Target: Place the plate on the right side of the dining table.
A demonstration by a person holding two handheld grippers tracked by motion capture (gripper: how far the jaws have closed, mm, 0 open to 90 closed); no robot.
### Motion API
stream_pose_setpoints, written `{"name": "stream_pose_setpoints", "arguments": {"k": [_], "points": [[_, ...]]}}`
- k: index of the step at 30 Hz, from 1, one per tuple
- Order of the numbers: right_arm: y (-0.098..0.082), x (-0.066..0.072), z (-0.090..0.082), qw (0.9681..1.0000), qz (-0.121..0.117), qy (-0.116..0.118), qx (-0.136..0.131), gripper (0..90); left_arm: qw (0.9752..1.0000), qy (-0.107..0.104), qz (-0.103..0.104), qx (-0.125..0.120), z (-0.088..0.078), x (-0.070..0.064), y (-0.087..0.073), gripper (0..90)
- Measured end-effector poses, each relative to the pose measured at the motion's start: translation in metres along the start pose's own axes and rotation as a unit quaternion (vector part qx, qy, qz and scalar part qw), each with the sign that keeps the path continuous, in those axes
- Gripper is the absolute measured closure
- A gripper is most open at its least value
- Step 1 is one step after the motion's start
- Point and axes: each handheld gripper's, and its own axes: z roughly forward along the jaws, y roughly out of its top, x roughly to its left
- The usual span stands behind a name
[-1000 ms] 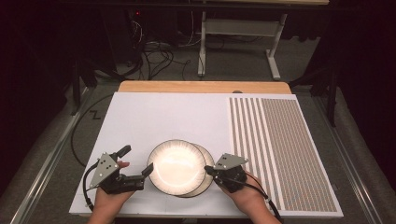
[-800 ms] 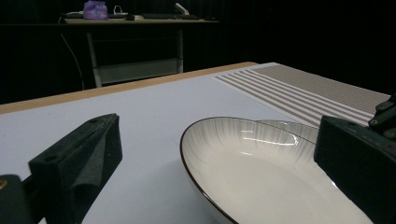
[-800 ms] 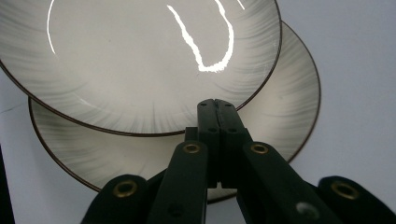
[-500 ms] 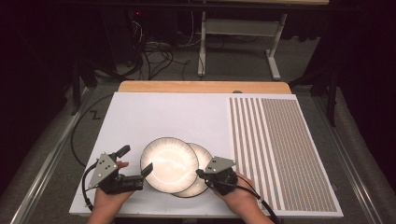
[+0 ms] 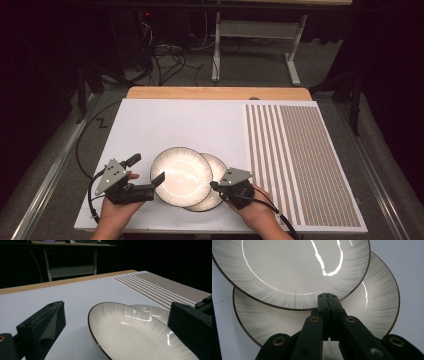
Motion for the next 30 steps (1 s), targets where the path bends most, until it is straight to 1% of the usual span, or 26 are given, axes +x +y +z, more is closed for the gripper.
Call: {"name": "stream_pose_setpoints", "arguments": {"k": [1, 2, 3, 5, 6, 10, 13, 15, 18, 21, 22, 24, 25, 26, 28, 29, 30], "points": [[0.0, 0.0, 0.0, 1.0, 0.0, 0.001, -0.001, 90.0, 1.0, -0.003, -0.006, 0.004, 0.0, 0.002, 0.002, 2.1], [0.0, 0.0, 0.0, 1.0, 0.0, 0.001, -0.001, 90.0, 1.0, -0.003, -0.006, 0.004, 0.0, 0.002, 0.002, 2.1], [0.0, -0.001, 0.0, 1.0, -0.001, 0.001, -0.001, 90.0, 0.9996, -0.008, -0.021, 0.018, -0.001, 0.006, 0.006, 2.1], [0.0, -0.001, 0.0, 1.0, -0.002, 0.0, -0.001, 90.0, 0.9988, -0.016, -0.032, 0.034, 0.0, 0.01, 0.01, 2.1], [0.0, -0.001, 0.0, 1.0, 0.0, 0.0, -0.001, 90.0, 0.998, -0.022, -0.037, 0.046, 0.001, 0.011, 0.012, 2.1], [0.001, -0.001, 0.0, 1.0, -0.002, -0.001, -0.001, 90.0, 0.9948, -0.036, -0.058, 0.076, 0.003, 0.015, 0.016, 2.1], [0.001, -0.001, 0.001, 1.0, -0.003, 0.0, -0.002, 90.0, 0.9927, -0.041, -0.063, 0.094, 0.005, 0.017, 0.019, 2.1], [0.001, -0.001, 0.001, 1.0, -0.002, 0.0, -0.002, 90.0, 0.9906, -0.047, -0.069, 0.108, 0.006, 0.019, 0.022, 2.1], [0.001, -0.001, 0.001, 1.0, -0.002, -0.001, -0.001, 90.0, 0.9862, -0.056, -0.09, 0.127, 0.007, 0.023, 0.026, 2.1], [0.001, -0.002, 0.001, 1.0, -0.003, -0.001, -0.001, 90.0, 0.9825, -0.062, -0.102, 0.143, 0.008, 0.027, 0.029, 2.5], [0.001, -0.002, 0.001, 1.0, -0.002, -0.001, -0.001, 90.0, 0.9797, -0.067, -0.112, 0.152, 0.008, 0.029, 0.029, 2.8], [0.001, -0.001, 0.001, 1.0, -0.003, -0.002, 0.0, 90.0, 0.9758, -0.073, -0.126, 0.163, 0.01, 0.033, 0.031, 3.0], [0.001, -0.001, 0.001, 1.0, -0.003, -0.002, 0.0, 90.0, 0.9744, -0.075, -0.131, 0.167, 0.01, 0.034, 0.031, 3.0], [0.001, -0.001, 0.001, 1.0, -0.003, -0.002, 0.0, 90.0, 0.9721, -0.079, -0.139, 0.172, 0.011, 0.036, 0.031, 3.0], [0.001, -0.001, 0.001, 1.0, -0.003, -0.002, 0.0, 90.0, 0.9652, -0.091, -0.162, 0.184, 0.013, 0.04, 0.032, 3.5], [0.001, -0.001, 0.001, 1.0, -0.004, -0.002, 0.001, 90.0, 0.9632, -0.094, -0.168, 0.187, 0.013, 0.042, 0.032, 3.7], [0.001, -0.001, 0.001, 1.0, -0.004, -0.002, 0.0, 90.0, 0.9587, -0.102, -0.18, 0.195, 0.014, 0.044, 0.033, 3.7]]}}
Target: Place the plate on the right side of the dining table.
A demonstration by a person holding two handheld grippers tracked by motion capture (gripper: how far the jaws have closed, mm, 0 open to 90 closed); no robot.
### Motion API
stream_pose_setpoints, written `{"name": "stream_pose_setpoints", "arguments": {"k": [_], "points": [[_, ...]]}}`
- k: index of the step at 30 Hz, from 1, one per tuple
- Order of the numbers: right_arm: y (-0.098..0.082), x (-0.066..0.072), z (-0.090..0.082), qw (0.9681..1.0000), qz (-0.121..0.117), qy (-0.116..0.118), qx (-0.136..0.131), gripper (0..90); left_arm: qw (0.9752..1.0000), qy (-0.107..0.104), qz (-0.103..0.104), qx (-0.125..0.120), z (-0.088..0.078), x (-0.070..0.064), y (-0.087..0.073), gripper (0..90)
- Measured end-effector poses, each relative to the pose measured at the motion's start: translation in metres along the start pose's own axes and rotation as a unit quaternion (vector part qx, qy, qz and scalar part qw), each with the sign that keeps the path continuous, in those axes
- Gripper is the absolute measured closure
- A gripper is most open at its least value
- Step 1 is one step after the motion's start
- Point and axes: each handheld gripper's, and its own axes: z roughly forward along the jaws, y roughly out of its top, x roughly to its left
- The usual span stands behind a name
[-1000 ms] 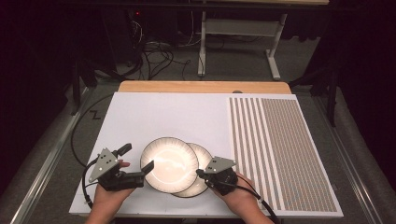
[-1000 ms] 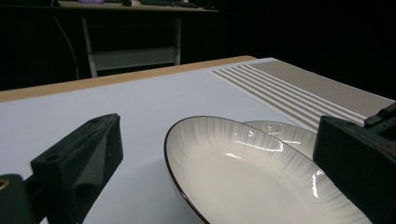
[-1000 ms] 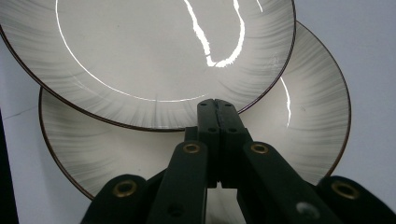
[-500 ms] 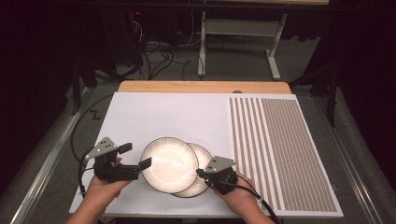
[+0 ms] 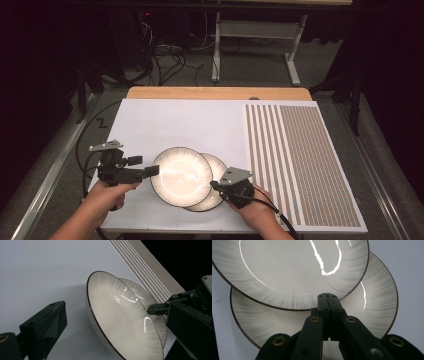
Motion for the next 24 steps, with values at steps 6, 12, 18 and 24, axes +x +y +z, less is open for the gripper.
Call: {"name": "stream_pose_setpoints", "arguments": {"k": [6, 12, 18, 24], "points": [[0.0, 0.0, 0.0, 1.0, 0.0, 0.0, 0.001, 90.0, 0.9985, -0.017, -0.04, 0.035, 0.001, 0.007, 0.007, 4.1], [0.0, 0.0, 0.0, 1.0, -0.001, -0.001, 0.0, 90.0, 0.9937, -0.045, -0.079, 0.065, 0.003, 0.015, 0.012, 6.7], [0.0, 0.0, 0.0, 1.0, -0.002, -0.001, 0.001, 90.0, 0.9862, -0.063, -0.113, 0.103, 0.006, 0.023, 0.016, 8.7], [0.001, 0.0, 0.0, 1.0, -0.003, -0.002, 0.001, 90.0, 0.9781, -0.074, -0.132, 0.143, 0.013, 0.027, 0.018, 12.1]]}}
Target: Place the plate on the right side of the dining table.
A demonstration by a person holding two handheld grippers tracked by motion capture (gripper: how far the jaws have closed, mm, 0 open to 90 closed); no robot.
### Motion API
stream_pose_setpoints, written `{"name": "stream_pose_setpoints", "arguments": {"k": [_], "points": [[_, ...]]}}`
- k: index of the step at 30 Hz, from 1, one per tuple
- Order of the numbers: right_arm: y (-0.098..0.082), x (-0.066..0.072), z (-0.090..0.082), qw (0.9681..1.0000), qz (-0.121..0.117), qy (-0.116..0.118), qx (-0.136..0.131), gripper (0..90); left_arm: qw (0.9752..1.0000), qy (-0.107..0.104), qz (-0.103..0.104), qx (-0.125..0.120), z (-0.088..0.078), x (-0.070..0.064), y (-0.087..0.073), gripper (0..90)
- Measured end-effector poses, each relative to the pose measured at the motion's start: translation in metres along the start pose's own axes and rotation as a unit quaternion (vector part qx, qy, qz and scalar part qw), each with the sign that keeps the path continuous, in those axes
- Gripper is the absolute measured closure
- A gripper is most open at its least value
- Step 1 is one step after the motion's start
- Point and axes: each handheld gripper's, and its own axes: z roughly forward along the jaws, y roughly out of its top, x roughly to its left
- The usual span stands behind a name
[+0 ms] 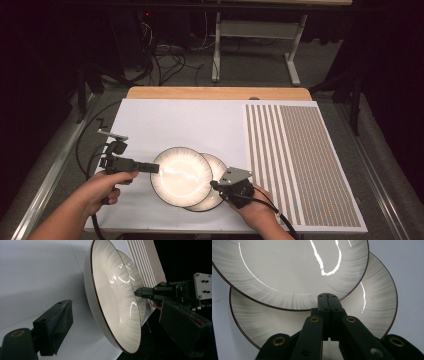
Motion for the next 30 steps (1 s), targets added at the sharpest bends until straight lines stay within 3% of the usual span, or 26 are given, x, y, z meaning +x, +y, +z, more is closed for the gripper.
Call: {"name": "stream_pose_setpoints", "arguments": {"k": [7, 14, 22, 30], "points": [[0.0, 0.0, 0.0, 1.0, 0.0, 0.0, 0.001, 90.0, 0.9995, -0.007, -0.028, 0.013, 0.002, 0.004, 0.003, 15.6], [0.0, 0.0, 0.0, 1.0, -0.001, 0.0, 0.001, 90.0, 0.9974, -0.008, -0.062, 0.037, 0.003, 0.011, 0.005, 18.2], [0.0, 0.0, 0.0, 1.0, -0.002, 0.0, 0.001, 90.0, 0.9951, -0.009, -0.081, 0.057, 0.014, 0.018, 0.004, 25.2], [0.0, 0.0, 0.0, 1.0, -0.001, 0.0, 0.001, 90.0, 0.9943, -0.004, -0.086, 0.063, 0.023, 0.021, 0.003, 39.6]]}}
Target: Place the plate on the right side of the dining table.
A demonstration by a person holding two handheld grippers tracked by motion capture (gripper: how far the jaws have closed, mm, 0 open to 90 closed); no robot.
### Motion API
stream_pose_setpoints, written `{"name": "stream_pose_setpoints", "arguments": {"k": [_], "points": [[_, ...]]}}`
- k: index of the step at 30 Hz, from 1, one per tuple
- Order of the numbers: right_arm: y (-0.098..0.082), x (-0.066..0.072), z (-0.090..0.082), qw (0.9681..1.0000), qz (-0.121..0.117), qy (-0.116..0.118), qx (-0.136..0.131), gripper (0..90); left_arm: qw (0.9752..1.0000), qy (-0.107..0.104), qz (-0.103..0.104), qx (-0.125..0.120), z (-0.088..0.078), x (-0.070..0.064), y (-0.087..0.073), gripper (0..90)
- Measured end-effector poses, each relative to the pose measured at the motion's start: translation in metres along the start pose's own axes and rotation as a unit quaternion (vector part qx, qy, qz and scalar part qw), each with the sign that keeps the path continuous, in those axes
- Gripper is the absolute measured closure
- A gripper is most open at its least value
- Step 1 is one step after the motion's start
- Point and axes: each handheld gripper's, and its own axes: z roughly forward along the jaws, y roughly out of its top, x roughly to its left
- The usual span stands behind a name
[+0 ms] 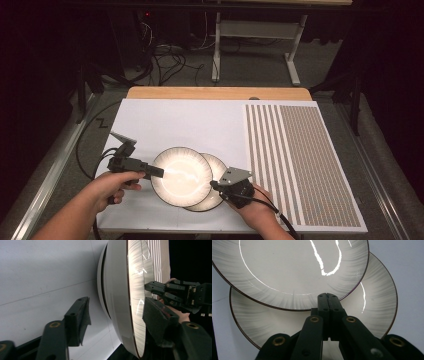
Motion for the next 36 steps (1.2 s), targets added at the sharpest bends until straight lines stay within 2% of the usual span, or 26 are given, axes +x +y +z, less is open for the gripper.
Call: {"name": "stream_pose_setpoints", "arguments": {"k": [12, 16, 23, 32, 36], "points": [[0.0, 0.0, 0.0, 1.0, 0.0, -0.001, 0.0, 90.0, 0.9996, 0.024, -0.009, 0.01, 0.01, -0.001, 0.002, 60.6], [0.0, 0.0, 0.0, 1.0, 0.001, -0.001, 0.001, 90.0, 0.9996, 0.025, -0.009, 0.01, 0.011, -0.002, 0.002, 65.3], [0.0, 0.0, 0.0, 1.0, -0.001, -0.001, 0.002, 90.0, 0.9994, 0.033, 0.008, 0.006, 0.013, -0.006, 0.002, 75.2], [-0.001, 0.0, 0.0, 1.0, -0.001, -0.002, 0.004, 90.0, 0.999, 0.04, 0.018, -0.001, 0.013, -0.007, 0.001, 75.9], [0.0, 0.0, -0.002, 1.0, 0.001, 0.0, -0.004, 90.0, 0.9989, 0.041, 0.02, -0.002, 0.012, -0.008, 0.0, 76.0]]}}
